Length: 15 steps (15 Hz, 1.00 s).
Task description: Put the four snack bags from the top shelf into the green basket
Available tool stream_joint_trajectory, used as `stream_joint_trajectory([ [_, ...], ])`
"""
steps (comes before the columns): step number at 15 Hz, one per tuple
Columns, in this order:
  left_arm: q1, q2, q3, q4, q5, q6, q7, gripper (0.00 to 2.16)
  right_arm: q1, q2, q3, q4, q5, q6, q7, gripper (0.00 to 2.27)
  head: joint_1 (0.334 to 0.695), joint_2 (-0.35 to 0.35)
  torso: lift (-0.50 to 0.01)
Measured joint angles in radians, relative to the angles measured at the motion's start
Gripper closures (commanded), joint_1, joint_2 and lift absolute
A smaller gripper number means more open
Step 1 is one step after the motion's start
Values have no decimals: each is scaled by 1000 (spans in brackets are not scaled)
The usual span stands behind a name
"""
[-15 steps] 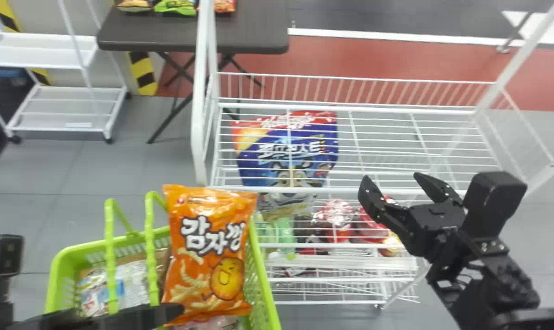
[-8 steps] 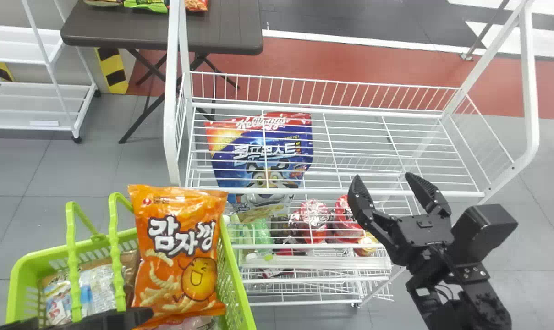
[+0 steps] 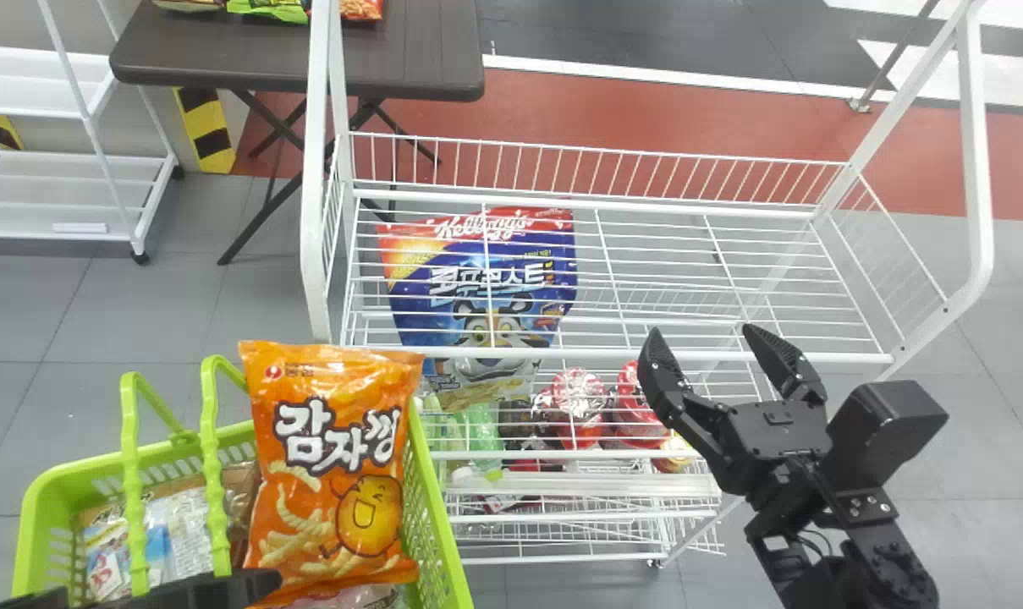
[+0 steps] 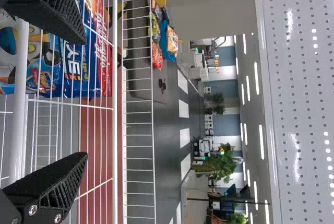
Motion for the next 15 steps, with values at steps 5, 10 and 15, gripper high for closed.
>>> stream_joint_trajectory([
  [5, 1, 0, 0, -2, 0, 0, 0, 2148, 0, 0, 3, -2, -1, 2, 0, 56, 695, -155, 0],
  [10, 0, 0, 0, -1, 0, 0, 0, 2148, -3, 0, 4, -4, -1, 5, -1, 60, 695, -153, 0],
  [15, -1, 0, 0, 0, 0, 0, 0, 2148, -9, 0, 7, -5, 0, 13, -1, 60, 695, -149, 0],
])
